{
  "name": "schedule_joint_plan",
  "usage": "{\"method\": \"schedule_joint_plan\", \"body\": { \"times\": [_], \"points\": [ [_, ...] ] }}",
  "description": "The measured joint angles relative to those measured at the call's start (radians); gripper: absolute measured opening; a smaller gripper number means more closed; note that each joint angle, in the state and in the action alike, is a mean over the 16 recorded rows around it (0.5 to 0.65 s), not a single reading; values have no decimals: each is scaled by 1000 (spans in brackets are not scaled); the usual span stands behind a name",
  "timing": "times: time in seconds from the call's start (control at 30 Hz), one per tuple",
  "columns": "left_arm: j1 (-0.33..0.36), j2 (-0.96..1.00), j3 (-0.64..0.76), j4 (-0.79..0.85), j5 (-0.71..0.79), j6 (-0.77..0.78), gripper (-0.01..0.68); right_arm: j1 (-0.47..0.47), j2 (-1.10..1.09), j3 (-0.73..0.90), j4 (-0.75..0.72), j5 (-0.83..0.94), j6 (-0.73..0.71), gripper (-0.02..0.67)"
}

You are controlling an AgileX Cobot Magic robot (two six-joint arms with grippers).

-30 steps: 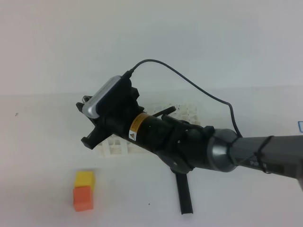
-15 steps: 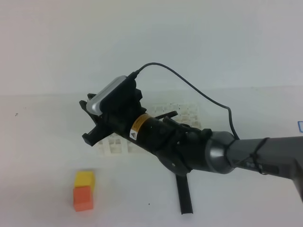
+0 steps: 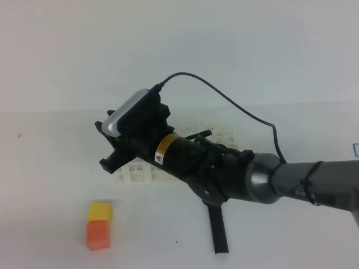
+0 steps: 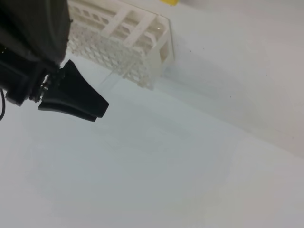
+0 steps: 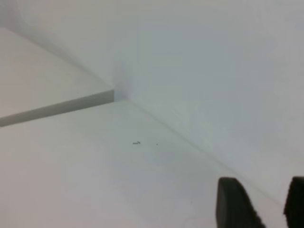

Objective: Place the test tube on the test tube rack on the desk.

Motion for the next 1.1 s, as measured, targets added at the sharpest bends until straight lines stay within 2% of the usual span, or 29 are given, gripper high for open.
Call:
{"method": "schedule_joint_plan", "body": {
  "times": [0.3,0.43,0.73,1.1],
  "points": [
    [0,0,0,0,0,13,-1,-7,-180,0,-133,208,-22,64],
    [0,0,0,0,0,14,-1,-14,-301,0,-178,319,-34,15],
    [0,0,0,0,0,22,-1,-27,-507,0,-202,521,-56,0],
    [0,0,0,0,0,41,-1,-27,-550,0,-210,640,-67,-1]
  ]
}}
